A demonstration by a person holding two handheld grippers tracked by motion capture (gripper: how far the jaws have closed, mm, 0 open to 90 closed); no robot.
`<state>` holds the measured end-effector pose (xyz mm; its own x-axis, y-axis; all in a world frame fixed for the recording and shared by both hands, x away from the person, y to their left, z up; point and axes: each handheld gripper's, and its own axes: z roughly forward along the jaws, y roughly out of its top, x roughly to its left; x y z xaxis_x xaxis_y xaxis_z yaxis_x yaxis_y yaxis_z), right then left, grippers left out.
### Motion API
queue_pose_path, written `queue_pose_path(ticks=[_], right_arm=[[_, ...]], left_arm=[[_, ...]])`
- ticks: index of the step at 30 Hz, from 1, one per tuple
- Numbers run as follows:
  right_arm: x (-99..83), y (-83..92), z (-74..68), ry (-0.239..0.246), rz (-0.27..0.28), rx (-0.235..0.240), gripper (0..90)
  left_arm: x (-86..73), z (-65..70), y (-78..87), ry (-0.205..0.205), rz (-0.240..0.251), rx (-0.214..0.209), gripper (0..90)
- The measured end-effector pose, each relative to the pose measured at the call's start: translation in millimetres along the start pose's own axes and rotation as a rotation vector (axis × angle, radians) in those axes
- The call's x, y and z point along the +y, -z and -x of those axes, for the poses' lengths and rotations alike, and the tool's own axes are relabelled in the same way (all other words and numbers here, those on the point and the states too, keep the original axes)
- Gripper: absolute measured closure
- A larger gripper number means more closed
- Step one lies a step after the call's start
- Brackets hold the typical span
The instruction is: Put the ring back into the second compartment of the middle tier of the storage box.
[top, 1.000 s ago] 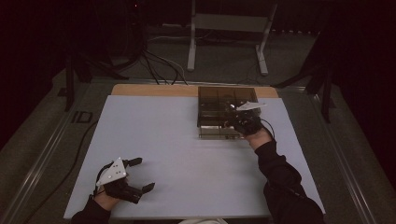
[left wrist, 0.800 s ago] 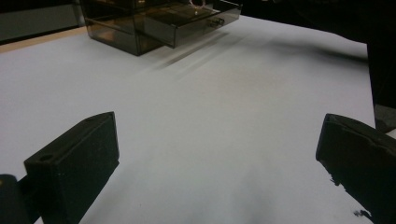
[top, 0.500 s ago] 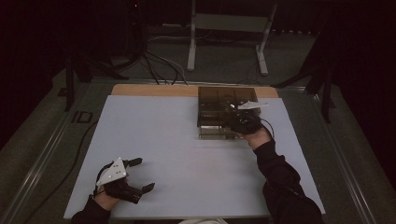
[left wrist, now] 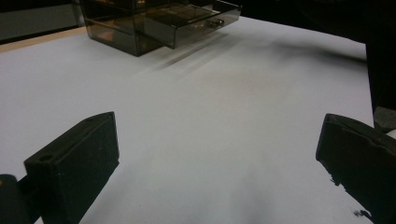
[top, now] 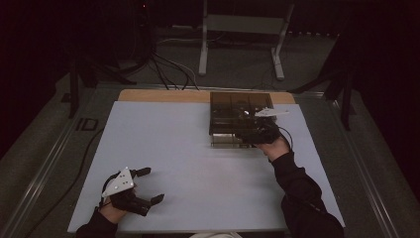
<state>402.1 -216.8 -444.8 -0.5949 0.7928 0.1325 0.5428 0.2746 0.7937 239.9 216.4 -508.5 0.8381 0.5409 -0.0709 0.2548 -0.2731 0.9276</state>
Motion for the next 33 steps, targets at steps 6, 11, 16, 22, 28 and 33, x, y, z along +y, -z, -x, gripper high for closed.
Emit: queue_pose_path(ticks=[6, 11, 16, 22, 28, 33], right_arm=[[0.6, 3.0, -1.0, -0.011, 0.016, 0.044, 2.7], [3.8, 8.2, 0.8, -0.019, 0.039, 0.047, 0.0], [8.3, 18.4, 3.2, -0.033, 0.096, 0.053, 0.0], [6.8, 27.1, 1.9, -0.010, 0.110, 0.047, 0.0], [-0.1, 33.8, 2.1, -0.011, 0.116, 0.036, 0.0], [-7.5, 39.3, 2.1, -0.014, 0.122, 0.038, 0.0]], left_arm=[[0.1, -0.4, -0.9, 0.002, -0.001, 0.002, 0.8], [-0.1, -0.9, -0.5, 0.005, 0.000, 0.006, 0.8], [0.5, -0.2, -1.6, -0.001, -0.006, 0.007, 0.8], [-0.2, -1.4, -1.9, 0.004, -0.008, 0.009, 0.8], [-0.9, -0.3, 0.5, -0.002, -0.003, 0.006, 0.8], [-2.4, -0.7, 2.1, 0.003, -0.004, 0.009, 0.8]])
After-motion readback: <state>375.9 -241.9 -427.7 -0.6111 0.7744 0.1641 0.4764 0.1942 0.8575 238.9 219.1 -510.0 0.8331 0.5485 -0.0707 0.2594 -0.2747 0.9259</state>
